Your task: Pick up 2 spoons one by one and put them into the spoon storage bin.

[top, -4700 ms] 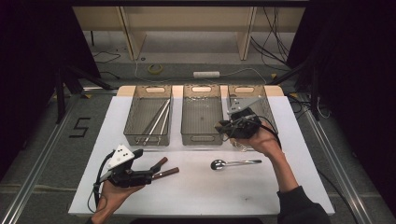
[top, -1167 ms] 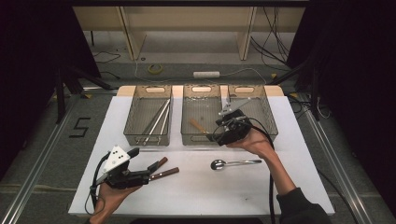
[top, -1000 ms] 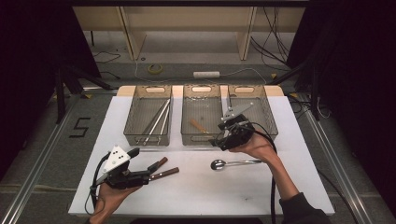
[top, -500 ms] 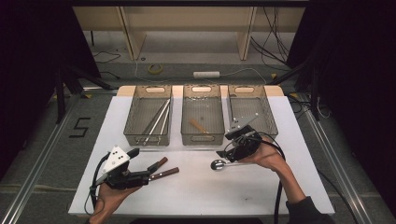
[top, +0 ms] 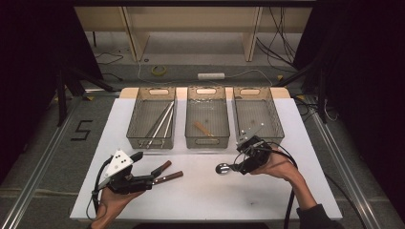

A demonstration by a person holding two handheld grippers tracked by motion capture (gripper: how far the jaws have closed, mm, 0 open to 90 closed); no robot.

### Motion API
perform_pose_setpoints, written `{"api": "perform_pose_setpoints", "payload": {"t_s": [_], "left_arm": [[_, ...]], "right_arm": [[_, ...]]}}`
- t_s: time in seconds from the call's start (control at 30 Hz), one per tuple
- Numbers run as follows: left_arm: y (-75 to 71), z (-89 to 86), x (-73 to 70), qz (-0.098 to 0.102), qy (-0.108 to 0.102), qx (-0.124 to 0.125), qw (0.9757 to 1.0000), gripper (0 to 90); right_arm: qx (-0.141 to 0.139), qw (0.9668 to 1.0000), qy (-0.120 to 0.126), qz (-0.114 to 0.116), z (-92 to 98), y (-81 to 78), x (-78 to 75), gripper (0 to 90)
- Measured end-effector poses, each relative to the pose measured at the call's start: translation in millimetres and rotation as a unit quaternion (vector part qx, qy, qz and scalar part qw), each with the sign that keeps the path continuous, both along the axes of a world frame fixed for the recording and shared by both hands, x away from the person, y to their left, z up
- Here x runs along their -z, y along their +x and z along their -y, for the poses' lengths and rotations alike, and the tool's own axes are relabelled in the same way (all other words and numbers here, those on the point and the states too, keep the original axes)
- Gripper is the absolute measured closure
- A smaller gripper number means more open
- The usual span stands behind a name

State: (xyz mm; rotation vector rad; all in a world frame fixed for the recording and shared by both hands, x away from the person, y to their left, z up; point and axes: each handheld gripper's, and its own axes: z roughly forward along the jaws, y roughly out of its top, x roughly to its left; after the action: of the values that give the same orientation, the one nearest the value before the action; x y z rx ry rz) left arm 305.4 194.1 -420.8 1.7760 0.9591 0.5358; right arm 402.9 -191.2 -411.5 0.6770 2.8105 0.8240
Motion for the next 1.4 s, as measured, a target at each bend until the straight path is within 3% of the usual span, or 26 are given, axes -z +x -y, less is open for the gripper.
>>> {"api": "perform_pose_setpoints", "payload": {"t_s": [0.23, 0.7, 1.4], "left_arm": [[0.1, -0.3, 0.3, 0.0, 0.001, 0.0, 1.0, 15.2], [1.2, 1.3, 1.0, -0.002, 0.005, 0.002, 1.0, 15.2], [1.3, 1.8, 1.0, -0.001, 0.009, 0.001, 1.0, 15.2]], "right_arm": [[-0.01, 0.9986, -0.052, -0.006, -1.1, 3.2, 16.1, 34.7], [-0.027, 0.9947, -0.098, -0.016, -2.4, 9.8, 40.1, 56.9], [-0.052, 0.9906, -0.127, -0.002, -12.5, 11.5, 48.5, 76.1]]}}
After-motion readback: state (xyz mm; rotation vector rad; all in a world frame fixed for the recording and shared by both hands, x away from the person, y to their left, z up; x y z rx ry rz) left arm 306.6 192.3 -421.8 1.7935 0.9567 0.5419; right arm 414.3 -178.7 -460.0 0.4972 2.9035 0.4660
